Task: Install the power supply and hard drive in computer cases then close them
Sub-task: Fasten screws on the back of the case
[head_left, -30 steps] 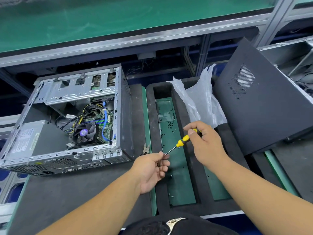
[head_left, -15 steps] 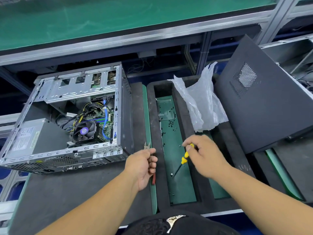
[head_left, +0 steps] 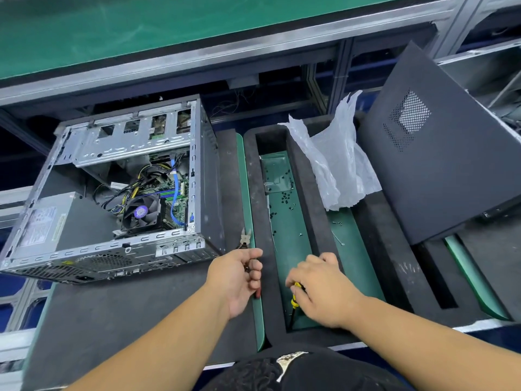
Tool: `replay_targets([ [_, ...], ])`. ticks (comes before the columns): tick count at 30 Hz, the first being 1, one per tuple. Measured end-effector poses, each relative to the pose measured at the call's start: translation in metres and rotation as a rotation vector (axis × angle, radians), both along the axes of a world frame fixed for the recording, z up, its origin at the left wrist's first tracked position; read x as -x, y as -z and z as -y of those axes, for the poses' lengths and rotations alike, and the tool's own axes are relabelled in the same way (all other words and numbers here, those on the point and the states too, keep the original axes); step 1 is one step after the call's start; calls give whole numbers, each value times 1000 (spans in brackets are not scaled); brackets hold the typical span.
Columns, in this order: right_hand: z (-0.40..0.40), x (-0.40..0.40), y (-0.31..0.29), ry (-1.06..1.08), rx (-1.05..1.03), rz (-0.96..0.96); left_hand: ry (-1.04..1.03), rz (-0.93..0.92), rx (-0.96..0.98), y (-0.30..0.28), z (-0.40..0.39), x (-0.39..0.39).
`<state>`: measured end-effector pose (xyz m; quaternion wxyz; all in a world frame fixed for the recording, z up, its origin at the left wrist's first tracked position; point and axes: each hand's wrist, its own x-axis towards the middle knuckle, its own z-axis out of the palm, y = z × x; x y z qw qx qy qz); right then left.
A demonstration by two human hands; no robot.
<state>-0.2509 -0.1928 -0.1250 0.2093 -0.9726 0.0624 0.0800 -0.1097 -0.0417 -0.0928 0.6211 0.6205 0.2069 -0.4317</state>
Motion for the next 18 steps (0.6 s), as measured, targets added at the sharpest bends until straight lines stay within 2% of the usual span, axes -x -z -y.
replay_targets([
  [3,4,0,-2,27,-4,13,13,7,-19,0,-2,0],
  [6,14,-3,-12,140,-93,79,56,40,-63,-1,-1,0],
  [10,31,-12,-35,422,-319,229,162,75,-101,-3,2,1],
  [13,42,-23,-52,680,-620,298,221,88,-127,-8,3,1],
  [15,48,-29,-62,780,-742,326,216,68,-96,-14,2,0],
  [18,51,-35,-74,864,-815,344,185,-6,34,-24,0,-2],
])
